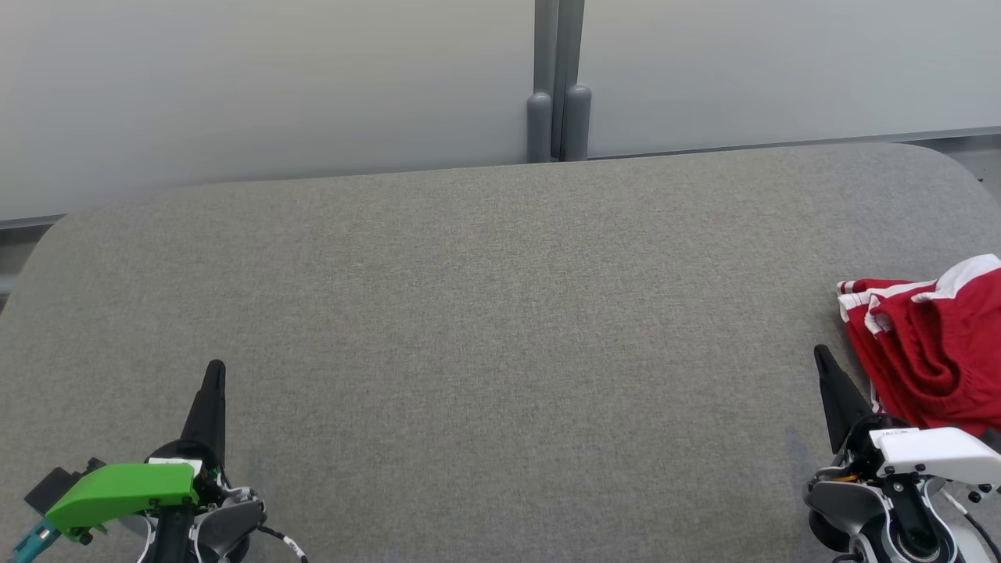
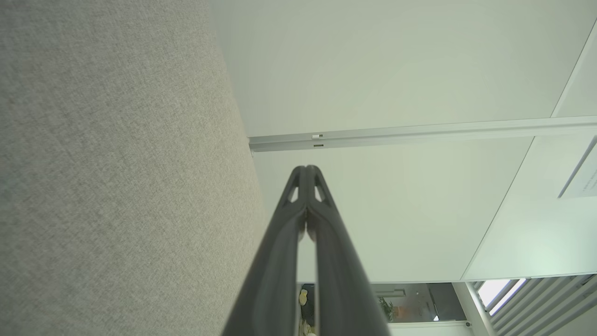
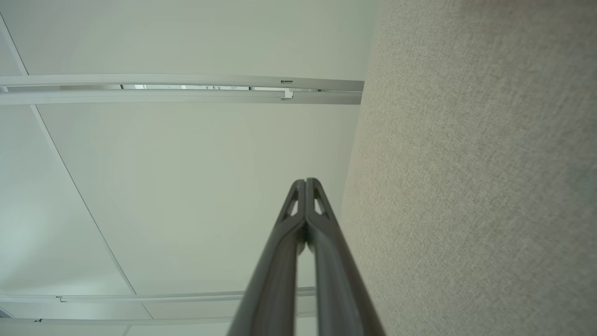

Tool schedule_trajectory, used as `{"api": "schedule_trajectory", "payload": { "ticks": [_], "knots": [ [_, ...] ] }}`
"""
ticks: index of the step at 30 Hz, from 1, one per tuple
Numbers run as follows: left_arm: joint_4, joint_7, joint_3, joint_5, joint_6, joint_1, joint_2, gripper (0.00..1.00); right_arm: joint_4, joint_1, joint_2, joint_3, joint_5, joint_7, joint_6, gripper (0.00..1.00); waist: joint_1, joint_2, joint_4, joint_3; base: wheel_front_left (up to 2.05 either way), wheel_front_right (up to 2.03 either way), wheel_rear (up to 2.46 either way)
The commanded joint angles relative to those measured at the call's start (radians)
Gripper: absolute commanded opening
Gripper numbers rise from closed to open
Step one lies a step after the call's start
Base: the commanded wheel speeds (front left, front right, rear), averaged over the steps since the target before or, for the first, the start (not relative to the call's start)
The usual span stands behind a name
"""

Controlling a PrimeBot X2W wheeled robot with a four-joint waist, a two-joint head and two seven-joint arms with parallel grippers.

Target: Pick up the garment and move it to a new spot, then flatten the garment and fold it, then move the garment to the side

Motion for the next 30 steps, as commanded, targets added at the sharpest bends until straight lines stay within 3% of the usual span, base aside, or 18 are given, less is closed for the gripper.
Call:
{"api": "schedule_trajectory", "payload": {
  "ticks": [1,30],
  "knots": [
    [0.002,0.003,0.009,-0.020,-0.009,-0.020,-0.004,0.00,0.003,-0.015,-0.005,-0.003,0.016,0.005,0.001,0.00,0.0000,0.0054,0.000,0.000,0.00,0.00,0.00],
    [0.006,0.016,0.024,-0.038,-0.018,-0.022,-0.014,0.00,0.010,-0.016,0.000,-0.010,0.044,0.012,0.001,0.00,0.0000,0.0056,-0.001,0.001,0.00,0.00,0.00]
  ]
}}
